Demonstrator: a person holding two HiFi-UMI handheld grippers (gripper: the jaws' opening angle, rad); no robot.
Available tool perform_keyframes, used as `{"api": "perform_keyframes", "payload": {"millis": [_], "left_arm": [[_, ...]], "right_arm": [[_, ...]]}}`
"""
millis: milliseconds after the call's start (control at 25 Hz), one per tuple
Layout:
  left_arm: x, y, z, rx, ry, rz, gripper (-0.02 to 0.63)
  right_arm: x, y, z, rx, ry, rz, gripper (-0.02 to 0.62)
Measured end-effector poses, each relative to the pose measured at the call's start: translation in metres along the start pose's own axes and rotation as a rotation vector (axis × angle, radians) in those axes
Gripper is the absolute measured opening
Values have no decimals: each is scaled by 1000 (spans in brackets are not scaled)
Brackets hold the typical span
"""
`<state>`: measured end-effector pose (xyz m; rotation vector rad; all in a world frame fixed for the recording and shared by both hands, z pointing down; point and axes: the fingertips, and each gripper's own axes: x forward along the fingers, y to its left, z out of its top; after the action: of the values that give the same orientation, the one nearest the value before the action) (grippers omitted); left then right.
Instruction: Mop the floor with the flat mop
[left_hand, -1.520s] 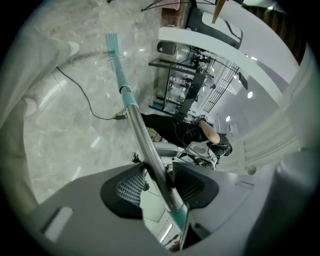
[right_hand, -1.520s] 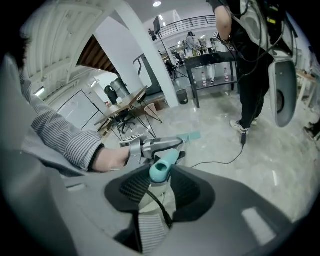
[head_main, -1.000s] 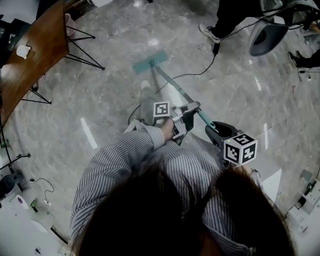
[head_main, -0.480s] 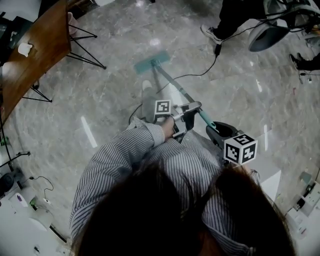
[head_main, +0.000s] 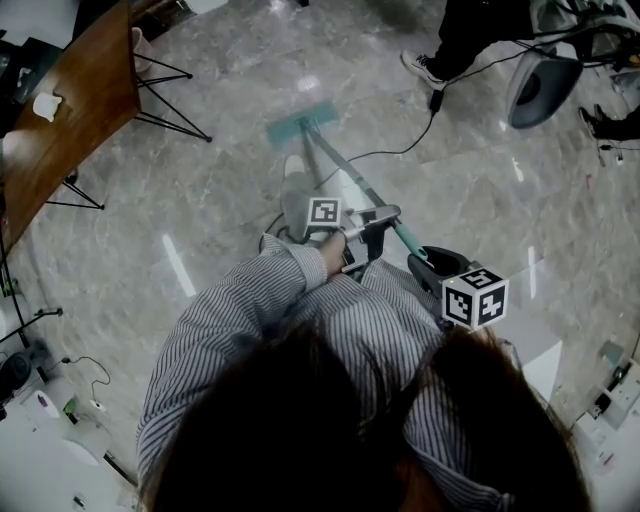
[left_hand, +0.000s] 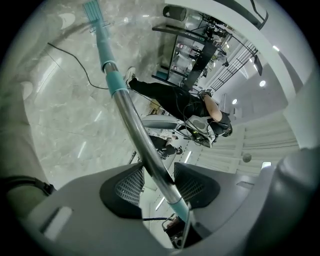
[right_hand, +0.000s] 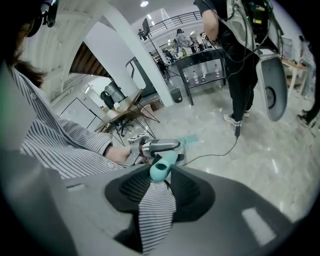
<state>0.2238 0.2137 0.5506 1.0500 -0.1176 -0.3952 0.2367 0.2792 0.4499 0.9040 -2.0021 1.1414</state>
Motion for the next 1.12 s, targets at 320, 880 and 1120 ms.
{"api": "perform_keyframes", "payload": {"millis": [320,880,1120], "left_arm": [[-13,-23,77,-65,-14,26,164],[-83,-129,332,-90,-237,38,132],[-117,-168,444,-5,-202,119,130]], "right_arm": [[53,8,57,-2,38,-6,126],[235,46,263,-77,56,67,141],[315,63,354,-80,38,39,141]]}}
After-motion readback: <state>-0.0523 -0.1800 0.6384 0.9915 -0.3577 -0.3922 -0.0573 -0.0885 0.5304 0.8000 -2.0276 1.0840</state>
